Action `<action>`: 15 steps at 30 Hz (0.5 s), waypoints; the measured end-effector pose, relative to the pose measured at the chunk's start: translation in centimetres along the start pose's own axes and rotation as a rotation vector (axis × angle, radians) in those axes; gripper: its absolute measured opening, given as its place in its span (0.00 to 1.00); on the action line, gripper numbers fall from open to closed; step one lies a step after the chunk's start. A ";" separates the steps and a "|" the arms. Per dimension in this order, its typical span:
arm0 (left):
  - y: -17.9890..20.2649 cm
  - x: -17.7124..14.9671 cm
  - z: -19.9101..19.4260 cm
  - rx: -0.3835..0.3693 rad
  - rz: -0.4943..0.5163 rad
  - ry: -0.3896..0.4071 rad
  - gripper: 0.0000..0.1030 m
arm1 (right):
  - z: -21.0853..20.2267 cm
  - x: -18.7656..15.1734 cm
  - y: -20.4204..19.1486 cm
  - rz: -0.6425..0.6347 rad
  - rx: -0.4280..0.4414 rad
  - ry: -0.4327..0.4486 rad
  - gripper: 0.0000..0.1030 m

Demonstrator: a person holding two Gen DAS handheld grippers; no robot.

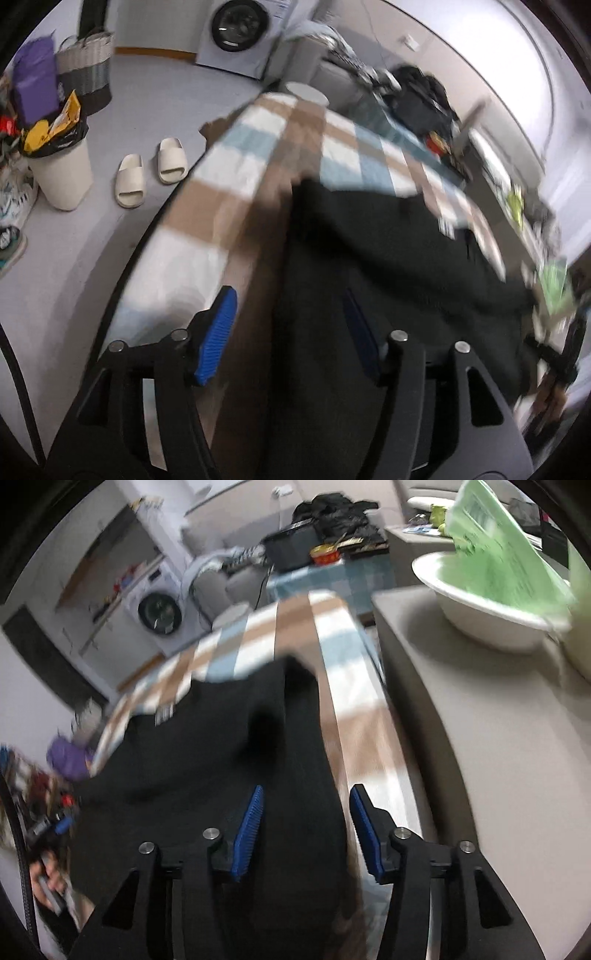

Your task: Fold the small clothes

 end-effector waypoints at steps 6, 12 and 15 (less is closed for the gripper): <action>2.6 -6.1 -1.7 -0.007 0.125 -0.033 0.56 | -1.5 -5.8 -2.5 -0.134 0.075 -0.054 0.49; 4.1 -8.7 -2.0 -0.009 0.189 -0.040 0.56 | -1.4 -7.6 -3.0 -0.147 0.081 -0.039 0.41; 4.1 -9.5 -1.7 -0.009 0.195 -0.054 0.56 | -1.4 -8.3 -2.7 -0.131 0.085 -0.036 0.40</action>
Point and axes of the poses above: each gripper's, at about its wrist camera, not at the fingertips, and z roughly the way its jaws point, y to its right, x to its top, the point moved 10 cm from there along z, roughly the way its jaws point, and after that the axes turned 1 degree about -z, right-handed, at the moved point
